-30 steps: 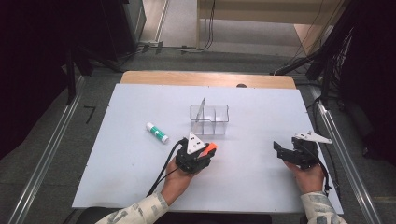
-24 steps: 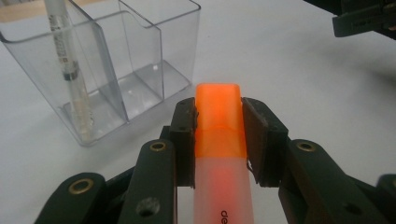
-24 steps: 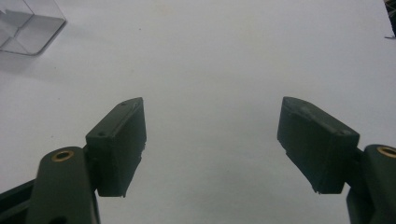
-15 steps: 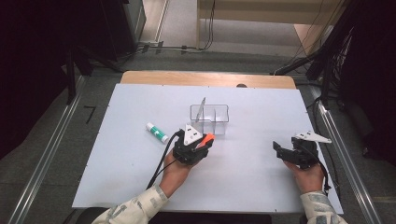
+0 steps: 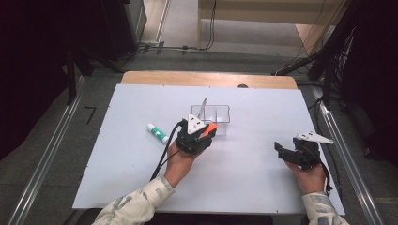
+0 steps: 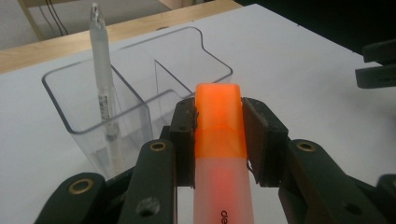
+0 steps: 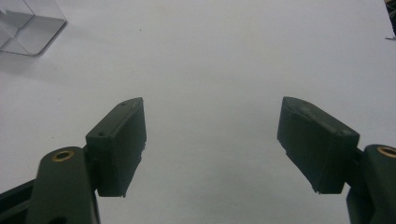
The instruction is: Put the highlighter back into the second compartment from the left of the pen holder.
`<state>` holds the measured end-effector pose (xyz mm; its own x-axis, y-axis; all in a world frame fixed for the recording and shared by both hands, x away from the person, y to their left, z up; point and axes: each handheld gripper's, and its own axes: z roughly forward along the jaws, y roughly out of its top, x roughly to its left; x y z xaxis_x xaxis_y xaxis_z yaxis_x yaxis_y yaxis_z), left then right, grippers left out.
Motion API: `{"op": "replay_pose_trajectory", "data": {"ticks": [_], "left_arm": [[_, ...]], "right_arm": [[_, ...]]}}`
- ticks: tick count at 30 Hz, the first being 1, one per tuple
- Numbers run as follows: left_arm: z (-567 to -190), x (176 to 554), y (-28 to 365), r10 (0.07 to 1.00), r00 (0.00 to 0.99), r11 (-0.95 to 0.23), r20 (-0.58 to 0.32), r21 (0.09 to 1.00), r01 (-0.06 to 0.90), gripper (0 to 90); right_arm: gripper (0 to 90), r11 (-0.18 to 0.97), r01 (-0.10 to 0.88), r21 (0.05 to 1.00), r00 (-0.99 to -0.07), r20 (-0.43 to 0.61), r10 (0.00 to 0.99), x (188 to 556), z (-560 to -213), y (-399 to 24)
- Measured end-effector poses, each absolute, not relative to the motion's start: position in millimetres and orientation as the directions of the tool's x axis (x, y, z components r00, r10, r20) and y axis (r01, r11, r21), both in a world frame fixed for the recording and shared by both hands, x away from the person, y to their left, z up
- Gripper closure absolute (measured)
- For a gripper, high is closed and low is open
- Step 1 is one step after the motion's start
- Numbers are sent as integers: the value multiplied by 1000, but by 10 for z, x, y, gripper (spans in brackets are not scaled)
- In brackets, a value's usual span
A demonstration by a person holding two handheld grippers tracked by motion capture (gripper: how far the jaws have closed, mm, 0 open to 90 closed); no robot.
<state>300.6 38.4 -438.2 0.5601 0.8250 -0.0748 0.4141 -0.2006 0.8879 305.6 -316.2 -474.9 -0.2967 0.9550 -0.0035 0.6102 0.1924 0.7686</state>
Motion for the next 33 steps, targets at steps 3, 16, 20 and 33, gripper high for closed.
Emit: {"op": "replay_pose_trajectory", "data": {"ticks": [3, 16, 20, 33], "left_arm": [[-4335, 3074, 372, 829, 554, -191, -81, 889, 417, 675], [-4282, 3242, 311, 847, 526, -182, -75, 889, 420, 675], [-4255, 3299, 302, 853, 517, -176, -76, 890, 421, 675], [-4176, 3537, 233, 864, 496, -160, -84, 889, 430, 675]], "right_arm": [[223, 194, 609, 769, -298, -5, 955, 3057, -4749, -3164], [223, 193, 609, 769, -298, -3, 954, 3058, -4750, -3165], [223, 189, 610, 770, -297, 0, 955, 3059, -4751, -3160], [223, 193, 609, 769, -299, -3, 954, 3061, -4753, -3167]]}}
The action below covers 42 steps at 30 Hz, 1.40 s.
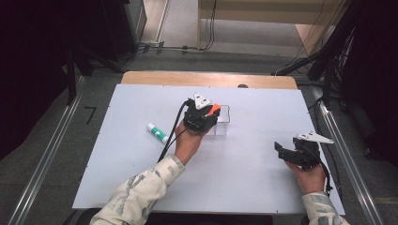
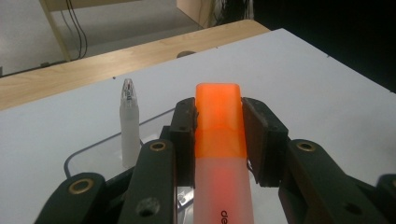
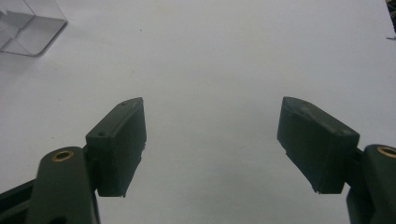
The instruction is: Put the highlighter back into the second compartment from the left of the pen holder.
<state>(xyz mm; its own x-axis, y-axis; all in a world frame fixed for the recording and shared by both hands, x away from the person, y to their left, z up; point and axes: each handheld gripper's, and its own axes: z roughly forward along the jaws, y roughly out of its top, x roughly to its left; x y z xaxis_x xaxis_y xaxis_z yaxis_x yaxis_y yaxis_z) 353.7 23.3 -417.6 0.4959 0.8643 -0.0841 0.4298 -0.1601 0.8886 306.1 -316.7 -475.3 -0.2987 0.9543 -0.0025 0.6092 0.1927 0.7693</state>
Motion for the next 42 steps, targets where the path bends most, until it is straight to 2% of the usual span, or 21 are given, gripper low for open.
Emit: {"op": "replay_pose_trajectory", "data": {"ticks": [42], "left_arm": [[-4064, 4214, -3, 879, 471, -161, -80, 878, 451, 674]], "right_arm": [[223, 193, 607, 771, -304, 2, 953, 3051, -4750, -3174]]}}
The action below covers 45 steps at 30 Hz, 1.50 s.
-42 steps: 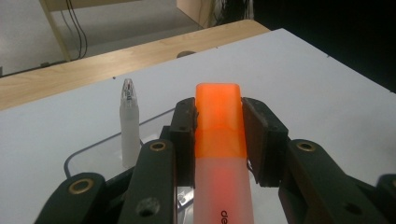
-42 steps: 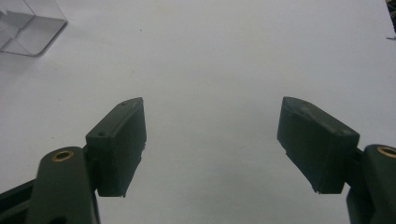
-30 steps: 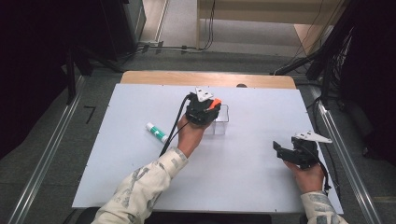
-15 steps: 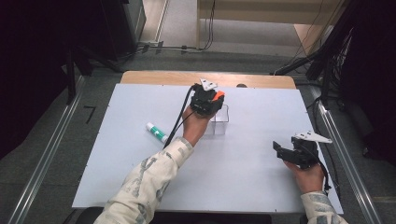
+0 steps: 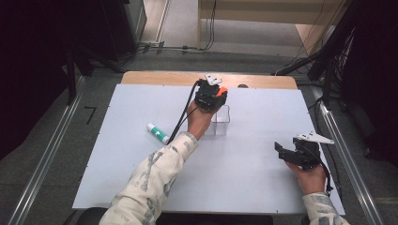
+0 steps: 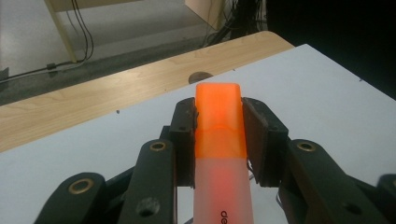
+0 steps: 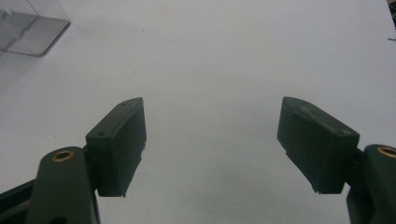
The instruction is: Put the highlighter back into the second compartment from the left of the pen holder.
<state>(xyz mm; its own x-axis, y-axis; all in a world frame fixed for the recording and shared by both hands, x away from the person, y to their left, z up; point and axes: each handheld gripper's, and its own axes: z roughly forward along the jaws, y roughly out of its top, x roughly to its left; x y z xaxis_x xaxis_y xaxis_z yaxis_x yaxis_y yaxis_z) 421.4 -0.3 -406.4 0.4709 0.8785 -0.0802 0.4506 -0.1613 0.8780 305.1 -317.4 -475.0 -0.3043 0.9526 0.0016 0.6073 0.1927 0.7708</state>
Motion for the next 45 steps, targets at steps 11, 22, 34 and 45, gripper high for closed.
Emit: {"op": "replay_pose_trajectory", "data": {"ticks": [11, 22, 34, 45], "left_arm": [[-4053, 4238, 19, 881, 468, -159, -77, 882, 444, 674], [-4055, 4245, 9, 879, 468, -149, -91, 880, 451, 673], [-4057, 4235, 8, 877, 472, -154, -91, 877, 456, 672], [-4098, 4192, 34, 874, 477, -159, -93, 873, 461, 670]], "right_arm": [[223, 193, 608, 770, -305, 2, 952, 3052, -4752, -3171], [223, 193, 608, 770, -304, 2, 953, 3051, -4751, -3173], [223, 192, 608, 771, -304, 3, 953, 3050, -4751, -3176], [223, 193, 609, 769, -304, 1, 953, 3049, -4752, -3175]]}}
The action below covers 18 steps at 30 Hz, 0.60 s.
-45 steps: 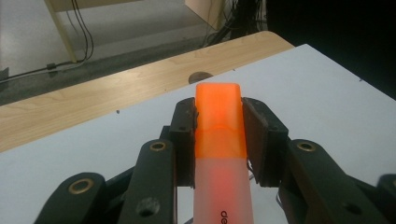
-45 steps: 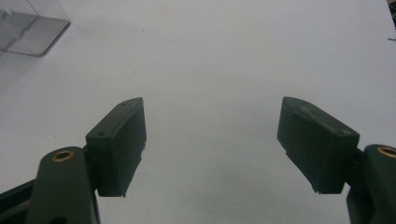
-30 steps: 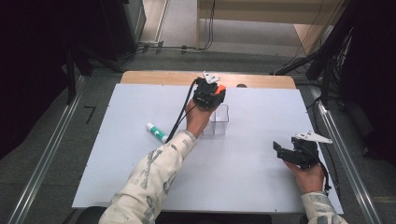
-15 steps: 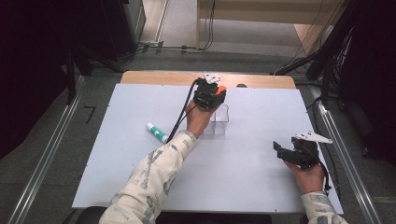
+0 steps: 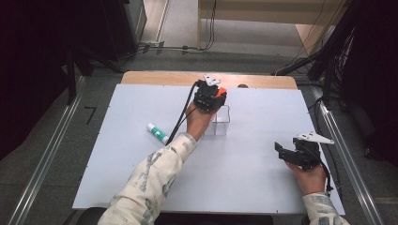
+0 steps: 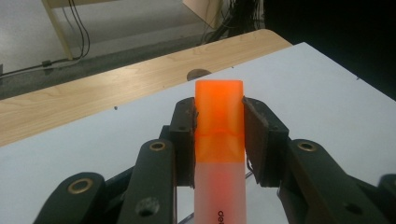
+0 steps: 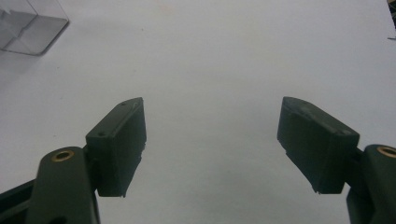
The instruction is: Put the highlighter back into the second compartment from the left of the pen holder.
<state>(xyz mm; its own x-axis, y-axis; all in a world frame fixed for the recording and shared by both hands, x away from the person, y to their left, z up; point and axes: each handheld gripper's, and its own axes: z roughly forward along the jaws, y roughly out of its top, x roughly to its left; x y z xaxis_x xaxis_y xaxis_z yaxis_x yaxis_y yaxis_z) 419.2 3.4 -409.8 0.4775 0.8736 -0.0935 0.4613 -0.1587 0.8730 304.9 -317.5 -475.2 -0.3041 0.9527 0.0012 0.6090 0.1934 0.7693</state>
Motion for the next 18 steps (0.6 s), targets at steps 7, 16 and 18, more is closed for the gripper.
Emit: {"op": "replay_pose_trajectory", "data": {"ticks": [7, 16, 18], "left_arm": [[-4111, 4152, 71, 875, 476, -163, -86, 874, 458, 666], [-4100, 4102, 86, 866, 494, -180, -78, 873, 454, 629], [-4099, 4085, 81, 863, 497, -175, -87, 872, 457, 604]], "right_arm": [[223, 195, 609, 769, -304, -1, 953, 3050, -4754, -3173], [223, 196, 611, 767, -303, -2, 953, 3050, -4756, -3170], [223, 196, 611, 767, -303, -2, 953, 3050, -4755, -3170]]}}
